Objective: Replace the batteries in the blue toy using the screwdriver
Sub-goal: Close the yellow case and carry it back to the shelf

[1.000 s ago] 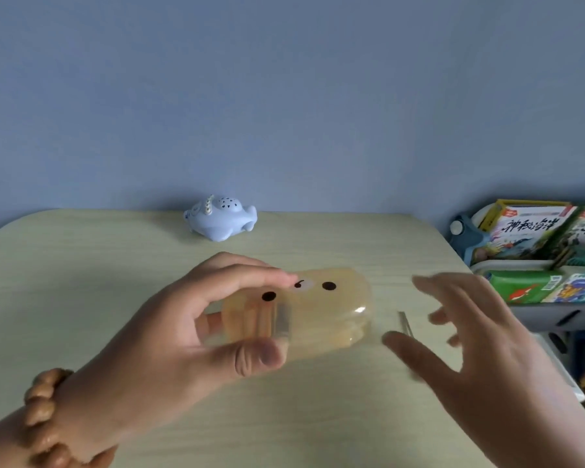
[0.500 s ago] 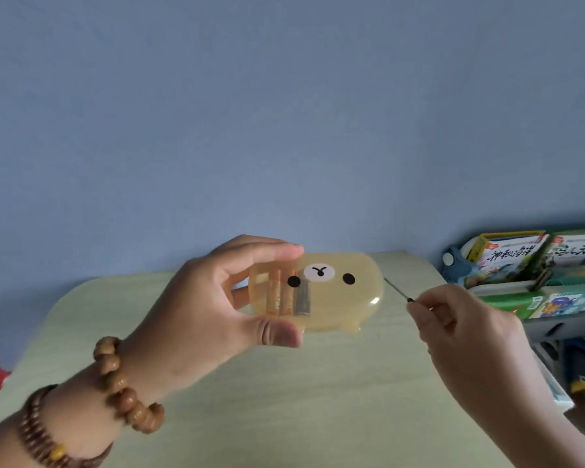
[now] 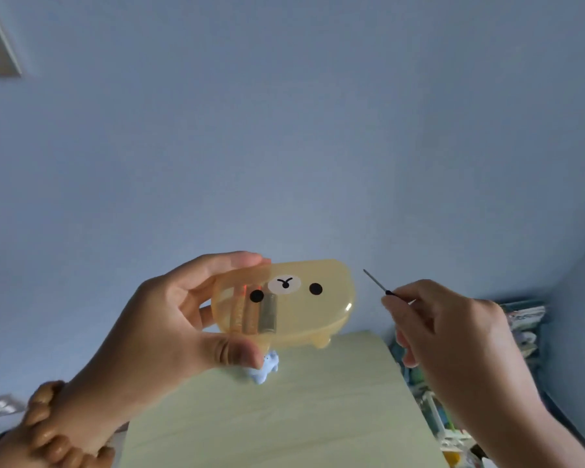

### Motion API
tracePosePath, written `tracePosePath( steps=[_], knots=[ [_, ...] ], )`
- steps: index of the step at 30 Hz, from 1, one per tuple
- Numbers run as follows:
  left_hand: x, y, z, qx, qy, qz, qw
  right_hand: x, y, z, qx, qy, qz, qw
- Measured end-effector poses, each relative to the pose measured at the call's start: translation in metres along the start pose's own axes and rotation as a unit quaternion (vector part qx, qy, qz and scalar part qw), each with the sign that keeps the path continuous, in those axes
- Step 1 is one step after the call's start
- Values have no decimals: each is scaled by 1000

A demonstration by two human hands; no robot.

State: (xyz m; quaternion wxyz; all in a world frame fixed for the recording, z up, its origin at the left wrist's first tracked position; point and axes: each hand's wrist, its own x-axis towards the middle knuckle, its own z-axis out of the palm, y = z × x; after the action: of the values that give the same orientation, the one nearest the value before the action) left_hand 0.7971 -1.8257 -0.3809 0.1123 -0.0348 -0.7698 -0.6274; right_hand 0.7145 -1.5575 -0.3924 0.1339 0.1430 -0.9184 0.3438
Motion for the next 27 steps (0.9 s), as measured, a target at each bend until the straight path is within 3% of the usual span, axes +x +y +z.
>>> tracePosePath(
  steps=[6, 13, 21, 27],
  knots=[
    [53, 169, -3, -27, -62, -28, 997, 34, -95, -159, -20, 87, 41, 995],
    [114, 336, 15, -24, -170, 20, 985, 59, -180, -318, -35, 162, 79, 983],
    [119, 393, 93, -44, -262, 80, 961, 6, -167, -404, -99, 209, 146, 962],
    [105, 429, 182, -68, -357, 128, 923, -49, -136, -469, -149, 270, 214, 927]
  ],
)
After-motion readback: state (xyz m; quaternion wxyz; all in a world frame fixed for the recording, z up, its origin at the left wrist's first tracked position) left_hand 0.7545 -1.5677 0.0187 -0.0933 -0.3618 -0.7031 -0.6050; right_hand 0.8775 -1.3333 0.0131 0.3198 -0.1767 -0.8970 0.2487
